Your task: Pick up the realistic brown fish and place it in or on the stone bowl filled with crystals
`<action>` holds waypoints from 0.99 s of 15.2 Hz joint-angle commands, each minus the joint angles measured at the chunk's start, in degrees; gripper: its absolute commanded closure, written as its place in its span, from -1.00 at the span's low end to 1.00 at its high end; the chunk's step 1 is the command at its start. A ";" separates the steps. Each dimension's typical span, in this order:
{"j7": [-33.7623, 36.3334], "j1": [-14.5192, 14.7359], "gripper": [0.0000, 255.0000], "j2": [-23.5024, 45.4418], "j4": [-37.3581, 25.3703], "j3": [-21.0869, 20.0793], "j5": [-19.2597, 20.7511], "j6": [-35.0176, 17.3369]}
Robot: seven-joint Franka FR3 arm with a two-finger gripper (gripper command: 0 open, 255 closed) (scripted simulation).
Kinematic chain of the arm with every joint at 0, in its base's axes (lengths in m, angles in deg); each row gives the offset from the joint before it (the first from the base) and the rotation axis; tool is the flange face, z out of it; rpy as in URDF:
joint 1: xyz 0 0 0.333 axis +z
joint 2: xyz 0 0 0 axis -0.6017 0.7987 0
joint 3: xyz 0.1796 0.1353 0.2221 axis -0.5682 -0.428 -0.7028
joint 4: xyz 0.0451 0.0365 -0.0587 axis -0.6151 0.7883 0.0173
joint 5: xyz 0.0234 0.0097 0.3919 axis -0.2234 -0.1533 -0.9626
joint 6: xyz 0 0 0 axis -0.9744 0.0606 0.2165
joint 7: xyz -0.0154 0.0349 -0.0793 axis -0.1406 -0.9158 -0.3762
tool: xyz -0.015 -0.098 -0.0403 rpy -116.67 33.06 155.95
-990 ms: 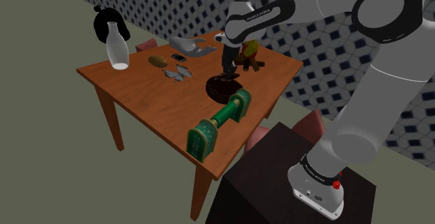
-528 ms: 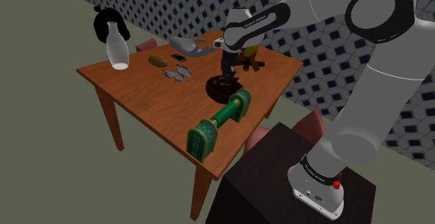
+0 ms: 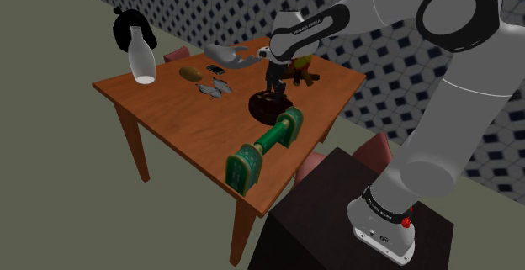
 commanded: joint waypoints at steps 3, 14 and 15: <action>0.01 0.00 -1.00 -0.05 -0.07 0.00 0.01 0.15; 0.48 0.21 -1.00 -3.46 -3.54 0.04 0.67 6.99; 0.48 0.21 -1.00 -3.46 -3.54 0.04 0.67 6.99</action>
